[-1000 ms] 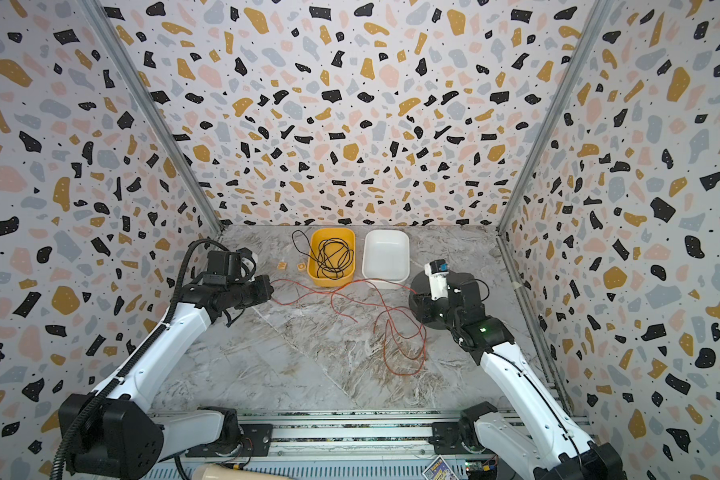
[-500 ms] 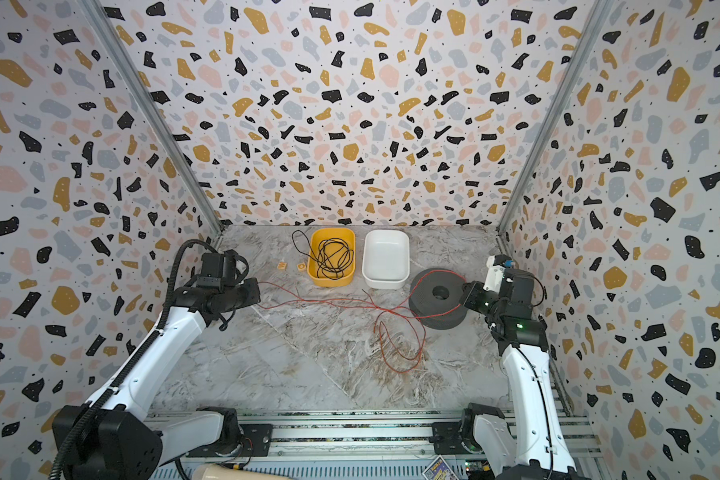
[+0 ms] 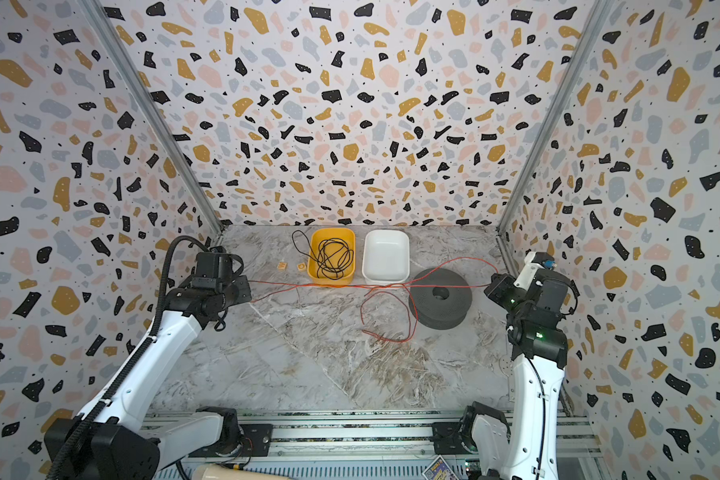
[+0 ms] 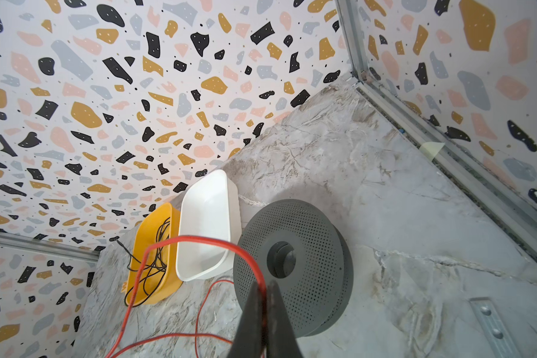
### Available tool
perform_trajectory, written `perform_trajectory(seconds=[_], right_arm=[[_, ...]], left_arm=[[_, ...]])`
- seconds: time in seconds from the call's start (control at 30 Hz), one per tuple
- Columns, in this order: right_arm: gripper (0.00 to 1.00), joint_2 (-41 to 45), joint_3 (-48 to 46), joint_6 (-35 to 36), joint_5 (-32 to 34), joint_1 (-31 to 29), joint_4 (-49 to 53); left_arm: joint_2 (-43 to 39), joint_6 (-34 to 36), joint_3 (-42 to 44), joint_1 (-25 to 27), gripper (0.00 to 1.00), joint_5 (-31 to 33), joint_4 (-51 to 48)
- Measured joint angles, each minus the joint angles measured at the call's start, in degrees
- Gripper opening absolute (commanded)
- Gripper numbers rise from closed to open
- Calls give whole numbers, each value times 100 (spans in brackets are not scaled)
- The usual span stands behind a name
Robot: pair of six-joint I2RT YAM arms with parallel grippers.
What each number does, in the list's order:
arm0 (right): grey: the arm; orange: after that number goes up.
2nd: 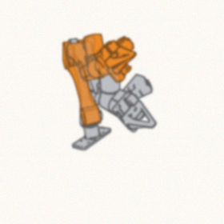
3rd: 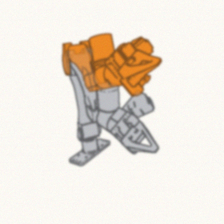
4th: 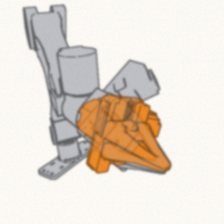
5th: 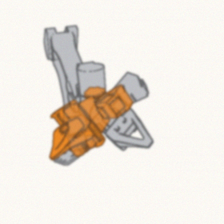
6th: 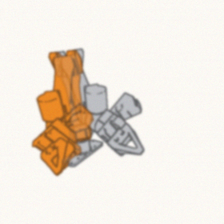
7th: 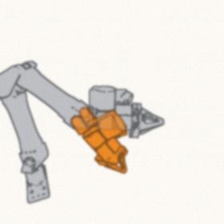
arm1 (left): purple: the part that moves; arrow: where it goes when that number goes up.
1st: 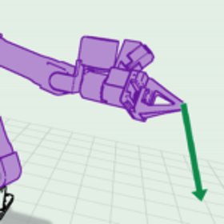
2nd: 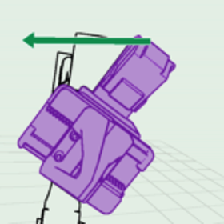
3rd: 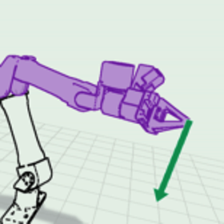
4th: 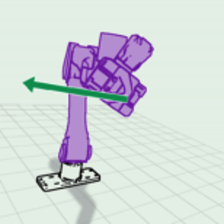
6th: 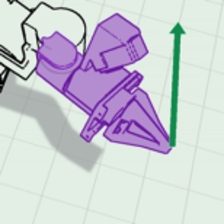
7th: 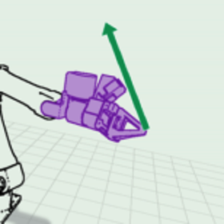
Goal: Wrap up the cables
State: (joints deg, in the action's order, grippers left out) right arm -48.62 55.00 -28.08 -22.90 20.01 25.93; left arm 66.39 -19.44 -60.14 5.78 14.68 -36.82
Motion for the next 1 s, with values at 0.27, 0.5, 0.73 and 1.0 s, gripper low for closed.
perform_trajectory(seconds=[0.27,0.5,0.73,1.0], right_arm=[[0,-92,-328,140,-1117,-643,-579],[0,-343,-332,542,-1443,-2157,-791],[0,-452,-304,896,-1381,-3161,-804],[0,-767,-136,887,-1029,-4002,-975]], left_arm=[[28,74,59,-33,64,-387,-20],[-127,90,120,-33,83,-1504,-63],[-590,-170,765,-20,86,-3193,249],[-852,-1810,1606,586,88,-4883,1899]])
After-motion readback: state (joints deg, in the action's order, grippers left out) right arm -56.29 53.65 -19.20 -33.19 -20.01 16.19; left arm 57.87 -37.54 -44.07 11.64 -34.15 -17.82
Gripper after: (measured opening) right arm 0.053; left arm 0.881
